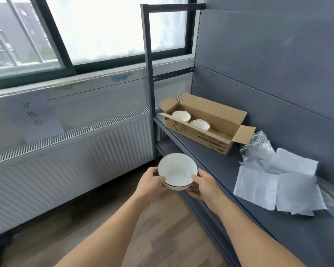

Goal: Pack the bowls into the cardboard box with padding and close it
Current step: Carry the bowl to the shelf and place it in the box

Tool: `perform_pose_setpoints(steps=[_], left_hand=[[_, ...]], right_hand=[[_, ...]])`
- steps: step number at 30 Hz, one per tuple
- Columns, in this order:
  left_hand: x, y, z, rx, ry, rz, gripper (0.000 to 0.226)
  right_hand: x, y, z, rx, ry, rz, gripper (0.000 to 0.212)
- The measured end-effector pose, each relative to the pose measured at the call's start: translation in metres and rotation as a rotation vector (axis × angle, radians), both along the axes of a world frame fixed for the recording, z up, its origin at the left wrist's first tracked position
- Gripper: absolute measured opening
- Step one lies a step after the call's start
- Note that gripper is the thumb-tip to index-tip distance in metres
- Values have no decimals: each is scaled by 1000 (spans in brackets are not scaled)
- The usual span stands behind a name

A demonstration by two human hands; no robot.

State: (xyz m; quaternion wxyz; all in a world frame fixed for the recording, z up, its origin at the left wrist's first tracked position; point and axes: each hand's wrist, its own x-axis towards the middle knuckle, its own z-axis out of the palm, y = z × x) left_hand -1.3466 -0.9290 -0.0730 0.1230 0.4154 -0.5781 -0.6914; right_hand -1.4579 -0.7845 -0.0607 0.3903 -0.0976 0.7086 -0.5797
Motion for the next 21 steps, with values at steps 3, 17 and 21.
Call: perform_pose_setpoints(steps=[3, 17, 21], left_hand=[[-26, -14, 3, 19, 23, -15, 39], [-164, -136, 26, -115, 5, -145, 44], [-206, -170, 39, -136, 24, -213, 41]], right_hand=[[-26, -13, 3, 0, 4, 0, 33], [-142, -122, 10, -67, 29, -137, 31], [-175, -151, 25, -95, 31, -208, 28]])
